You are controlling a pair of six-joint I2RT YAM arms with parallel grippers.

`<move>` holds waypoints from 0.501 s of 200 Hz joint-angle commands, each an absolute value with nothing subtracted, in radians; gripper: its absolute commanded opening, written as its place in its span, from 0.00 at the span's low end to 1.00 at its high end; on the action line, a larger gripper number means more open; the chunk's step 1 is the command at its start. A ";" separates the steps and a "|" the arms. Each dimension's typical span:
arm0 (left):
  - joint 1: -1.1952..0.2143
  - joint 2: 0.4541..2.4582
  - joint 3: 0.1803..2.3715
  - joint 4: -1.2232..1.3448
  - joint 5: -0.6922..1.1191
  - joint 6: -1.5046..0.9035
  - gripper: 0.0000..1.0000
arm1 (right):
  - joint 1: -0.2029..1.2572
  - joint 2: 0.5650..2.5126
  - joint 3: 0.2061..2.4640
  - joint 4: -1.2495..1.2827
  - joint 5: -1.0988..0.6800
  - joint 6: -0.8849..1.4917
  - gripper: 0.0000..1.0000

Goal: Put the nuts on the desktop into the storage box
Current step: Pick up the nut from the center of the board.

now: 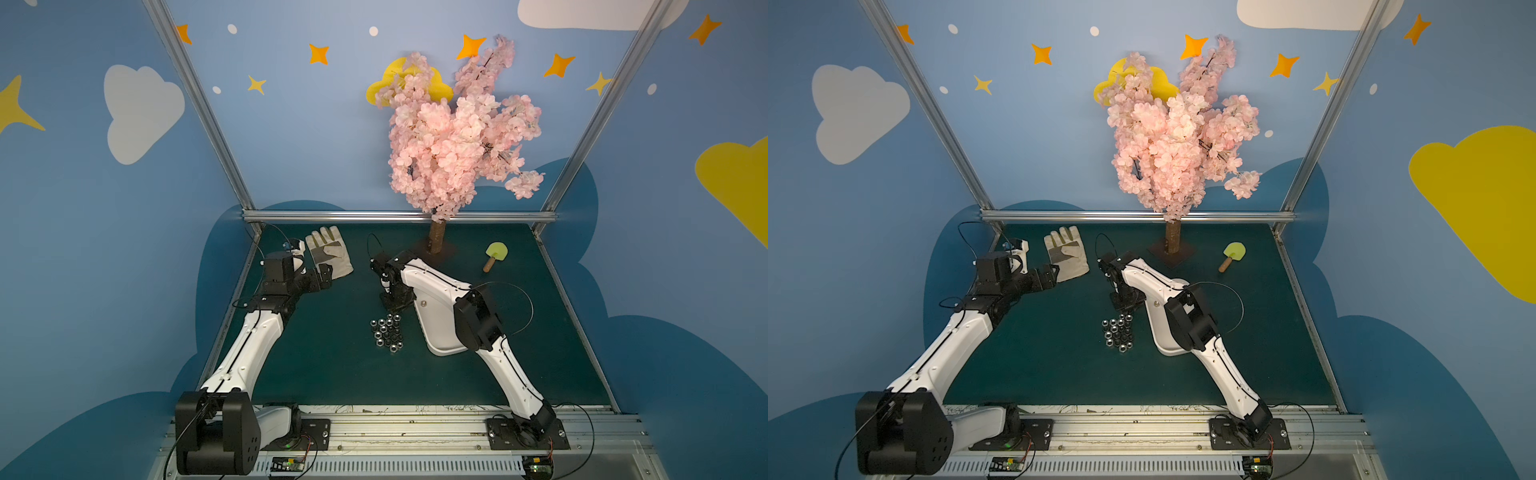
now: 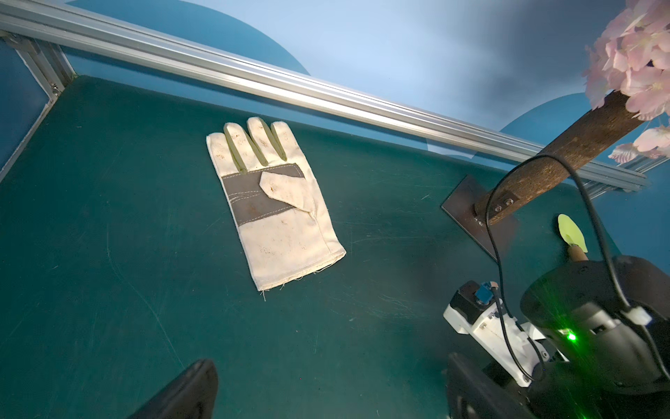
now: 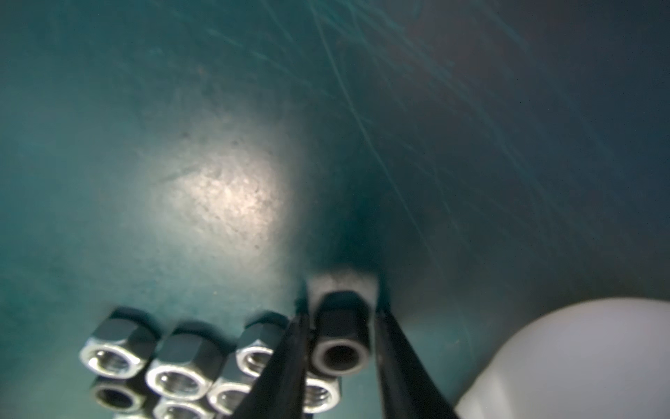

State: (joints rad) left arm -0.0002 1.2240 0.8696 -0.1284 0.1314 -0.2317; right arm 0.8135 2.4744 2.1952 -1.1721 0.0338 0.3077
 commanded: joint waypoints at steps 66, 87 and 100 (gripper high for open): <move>0.000 1.239 0.913 -0.139 0.136 -0.216 1.00 | 0.792 2.209 2.110 -1.103 0.091 0.330 0.14; 0.000 1.239 0.914 -0.141 0.135 -0.214 1.00 | 0.746 2.102 2.016 -1.069 0.110 0.340 0.14; 0.000 1.239 0.912 -0.135 0.136 -0.218 1.00 | 0.701 2.063 1.960 -1.066 0.107 0.341 0.14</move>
State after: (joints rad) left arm -0.0002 1.2343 0.8845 -0.1345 0.1314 -0.2283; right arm 0.7788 2.1746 2.0346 -1.0939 0.0731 0.3202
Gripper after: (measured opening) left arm 0.999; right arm 0.205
